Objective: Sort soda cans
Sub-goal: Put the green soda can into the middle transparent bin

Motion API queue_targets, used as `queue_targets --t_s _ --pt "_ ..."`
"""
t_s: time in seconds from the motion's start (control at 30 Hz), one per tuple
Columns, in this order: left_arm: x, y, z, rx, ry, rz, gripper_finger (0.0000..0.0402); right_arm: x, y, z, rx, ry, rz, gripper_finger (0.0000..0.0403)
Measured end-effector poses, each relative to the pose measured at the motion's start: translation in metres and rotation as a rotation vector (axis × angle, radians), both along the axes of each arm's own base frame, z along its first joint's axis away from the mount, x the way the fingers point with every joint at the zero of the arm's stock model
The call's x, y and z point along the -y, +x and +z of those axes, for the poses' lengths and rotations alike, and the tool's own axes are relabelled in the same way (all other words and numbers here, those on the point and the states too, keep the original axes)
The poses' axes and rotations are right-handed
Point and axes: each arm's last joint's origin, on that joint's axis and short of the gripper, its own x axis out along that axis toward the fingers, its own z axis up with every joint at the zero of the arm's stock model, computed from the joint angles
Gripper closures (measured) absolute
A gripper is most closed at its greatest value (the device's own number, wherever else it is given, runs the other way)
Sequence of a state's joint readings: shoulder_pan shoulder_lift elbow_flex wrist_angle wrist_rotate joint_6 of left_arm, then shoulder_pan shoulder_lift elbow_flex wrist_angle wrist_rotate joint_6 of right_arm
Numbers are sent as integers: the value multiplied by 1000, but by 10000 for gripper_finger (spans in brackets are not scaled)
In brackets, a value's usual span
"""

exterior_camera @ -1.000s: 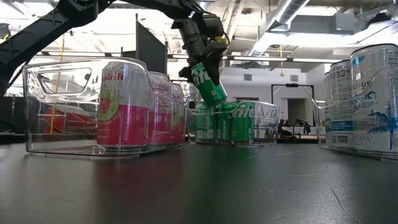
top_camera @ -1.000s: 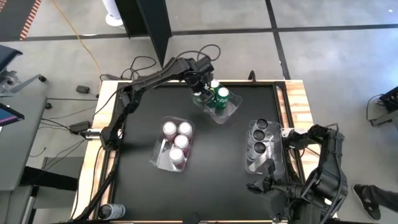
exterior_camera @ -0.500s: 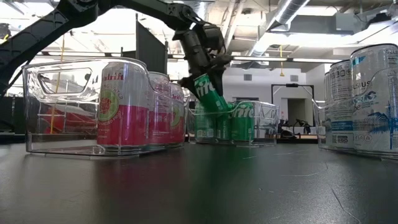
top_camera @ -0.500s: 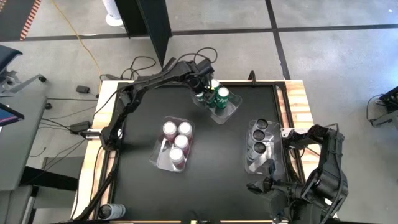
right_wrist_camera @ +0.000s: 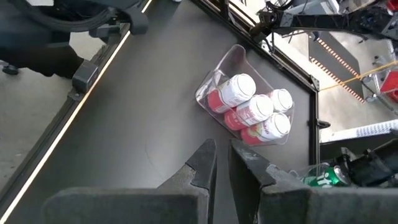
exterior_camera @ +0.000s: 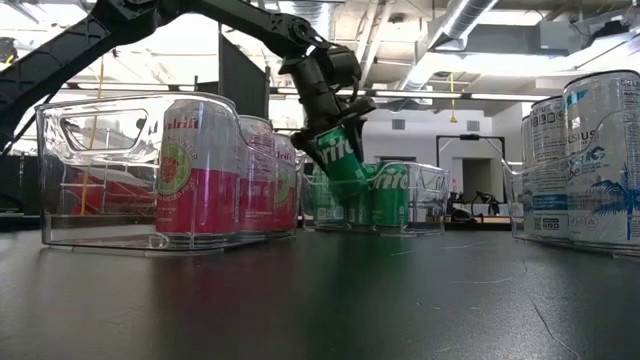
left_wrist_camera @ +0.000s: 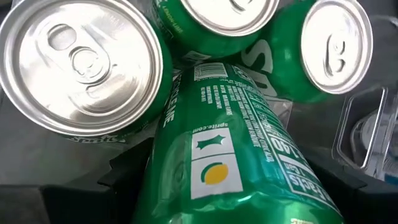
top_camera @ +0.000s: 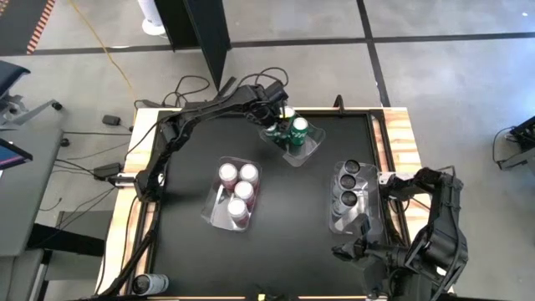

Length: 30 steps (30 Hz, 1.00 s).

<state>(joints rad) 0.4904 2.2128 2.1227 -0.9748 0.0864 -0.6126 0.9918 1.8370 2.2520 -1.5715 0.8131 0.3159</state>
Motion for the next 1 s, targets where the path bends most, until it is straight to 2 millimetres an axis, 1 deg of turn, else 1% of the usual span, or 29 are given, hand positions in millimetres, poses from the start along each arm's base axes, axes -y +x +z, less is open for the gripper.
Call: queue_targets --t_s 0.23,0.4,0.6,1.0 --pt "-1 2 1 31 -15 58 104 -3 -4 0 -2 -8 23 343" --pt "2 7 3 58 2 52 79 -8 -10 0 -2 -8 44 343" --pt "5 10 4 77 15 54 73 -12 -17 0 0 -2 64 343" --pt "10 13 4 61 58 46 69 -9 -12 0 4 18 29 343"
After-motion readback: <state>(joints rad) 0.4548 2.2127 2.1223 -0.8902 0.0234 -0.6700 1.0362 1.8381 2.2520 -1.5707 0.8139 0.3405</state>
